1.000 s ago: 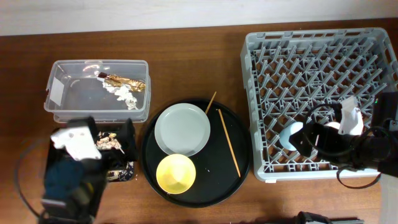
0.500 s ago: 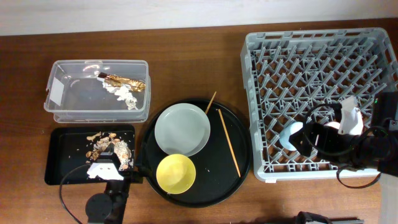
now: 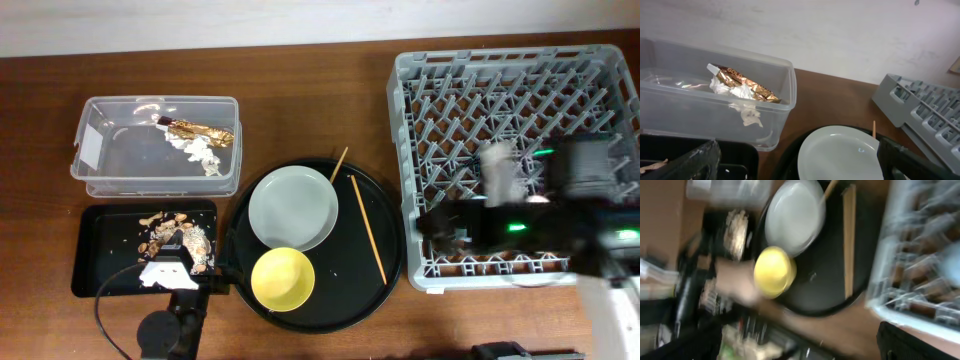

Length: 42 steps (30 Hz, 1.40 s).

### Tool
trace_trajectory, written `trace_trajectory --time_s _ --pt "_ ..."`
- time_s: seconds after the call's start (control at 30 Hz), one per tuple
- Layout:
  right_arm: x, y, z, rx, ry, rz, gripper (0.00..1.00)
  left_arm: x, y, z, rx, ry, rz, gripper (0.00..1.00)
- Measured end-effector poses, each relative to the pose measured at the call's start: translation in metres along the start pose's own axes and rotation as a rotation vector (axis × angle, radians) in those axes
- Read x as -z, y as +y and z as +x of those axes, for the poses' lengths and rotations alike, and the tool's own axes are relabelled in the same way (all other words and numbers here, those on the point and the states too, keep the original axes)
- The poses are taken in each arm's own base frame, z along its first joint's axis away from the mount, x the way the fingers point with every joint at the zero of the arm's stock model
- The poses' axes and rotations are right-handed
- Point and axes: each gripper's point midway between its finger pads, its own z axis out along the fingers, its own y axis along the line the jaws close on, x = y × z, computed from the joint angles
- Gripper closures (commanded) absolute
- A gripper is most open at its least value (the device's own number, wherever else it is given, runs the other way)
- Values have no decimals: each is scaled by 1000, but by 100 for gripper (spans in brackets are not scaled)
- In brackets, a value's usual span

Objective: Sort waste into correct bins and load items into the dishwasher rack
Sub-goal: 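Grasp the yellow bowl with the right gripper and place it in the rack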

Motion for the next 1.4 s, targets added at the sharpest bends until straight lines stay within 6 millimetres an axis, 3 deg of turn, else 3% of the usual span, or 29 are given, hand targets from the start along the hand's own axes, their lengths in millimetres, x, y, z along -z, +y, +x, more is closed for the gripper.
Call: trace_trajectory --time_s 0.03,0.07,0.13,0.27,0.33,0.37,0.43,0.47,0.5,0.63,0.7,0.77,0.87,0.9,0.97,1.0,1.03,1.13,1.17,1.23,1.33,1.4 --pt "-43 19 19 65 103 -13 1 0 0 0 0 -1 -1 0" --pt "-63 22 24 81 112 10 2 0 0 0 0 -2 -2 1" --pt "-118 35 46 80 150 45 12 0 1 0 0 -2 -3 1" --pt "-191 48 47 20 127 69 27 0 1 -1 0 -3 -3 1" --pt "-227 40 50 -30 163 106 50 0 1 -1 0 -4 -3 1" --pt "-252 22 62 -69 223 170 61 0 1 -1 0 -4 -3 1" --pt "-278 5 76 -118 288 215 92 0 1 -1 0 -4 -3 0" --pt "-289 -8 92 -149 356 252 96 0 0 -1 0 -4 -2 1" --pt "-290 -10 97 -159 374 258 96 0 1 -1 0 -4 -3 1" --pt "-274 -5 97 -147 383 249 96 0 1 -1 0 -4 -3 1" --pt "-238 0 82 -109 317 264 96 0 0 -1 0 -4 -2 1" --pt "-176 -14 50 -75 157 385 96 0 1 -1 0 -4 -3 1" --pt "-60 -52 -32 -67 -304 619 96 0 1 -1 0 -4 -3 1" --pt "-27 -68 -50 -84 -435 706 96 0 1 -1 0 -5 -3 1" --pt "48 -110 -74 -176 -679 943 96 0 1 -1 0 -4 -3 1" --pt "67 -124 -80 -213 -737 1018 96 0 0 -1 0 -5 -2 1" --pt "93 -151 -88 -283 -799 1146 96 0 1 -1 0 -4 -3 1" --pt "104 -208 -108 -365 -791 1335 96 0 1 -1 0 -4 -3 1" --pt "99 -225 -112 -371 -757 1381 96 0 0 -1 0 -4 -2 1" --pt "72 -276 -122 -336 -603 1497 96 0 1 -1 0 -4 -3 1" --pt "41 -319 -111 -289 -401 1630 96 0 1 -1 0 -4 -3 1" --pt "35 -323 -105 -258 -332 1699 96 0 1 -1 0 -5 -3 1"
